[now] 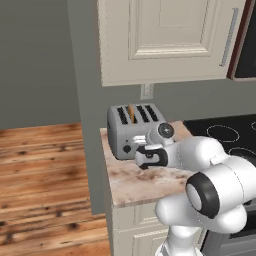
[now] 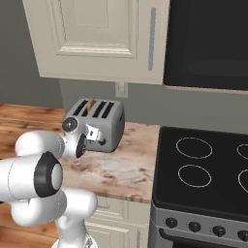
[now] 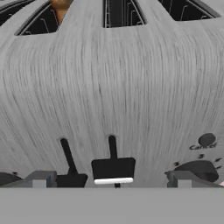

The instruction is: Start the toaster. Once the lever pops up, take the bread to the plate on the dining counter.

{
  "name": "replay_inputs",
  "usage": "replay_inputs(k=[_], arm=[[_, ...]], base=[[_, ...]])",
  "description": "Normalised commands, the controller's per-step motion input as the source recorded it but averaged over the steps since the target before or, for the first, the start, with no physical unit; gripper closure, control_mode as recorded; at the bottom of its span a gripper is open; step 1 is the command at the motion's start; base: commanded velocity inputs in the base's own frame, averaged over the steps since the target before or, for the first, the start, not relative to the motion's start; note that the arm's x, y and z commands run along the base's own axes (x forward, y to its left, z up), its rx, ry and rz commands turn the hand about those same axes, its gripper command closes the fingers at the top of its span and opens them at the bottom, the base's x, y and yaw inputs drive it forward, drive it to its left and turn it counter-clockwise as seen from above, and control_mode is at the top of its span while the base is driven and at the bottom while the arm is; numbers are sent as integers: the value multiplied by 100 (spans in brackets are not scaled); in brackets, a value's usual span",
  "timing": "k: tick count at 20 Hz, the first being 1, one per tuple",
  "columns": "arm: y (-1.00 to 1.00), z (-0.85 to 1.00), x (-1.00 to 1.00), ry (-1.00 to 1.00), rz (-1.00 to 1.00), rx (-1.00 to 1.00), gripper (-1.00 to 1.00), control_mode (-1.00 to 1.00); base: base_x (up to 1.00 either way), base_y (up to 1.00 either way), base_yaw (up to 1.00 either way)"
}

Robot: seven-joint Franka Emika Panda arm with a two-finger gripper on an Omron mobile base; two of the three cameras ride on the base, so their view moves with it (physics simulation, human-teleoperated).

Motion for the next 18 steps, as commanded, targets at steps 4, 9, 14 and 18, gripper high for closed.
replay_inputs(k=[4,9,14,18], arm=[[0,19,0,0,0,0,-100,-100],[0,3,0,0,0,0,-100,-100],[0,-7,0,0,0,0,-100,-100],[0,-28,0,0,0,0,-100,-100]], base=[[0,0,0],[0,0,0],[0,0,0],[0,0,0]])
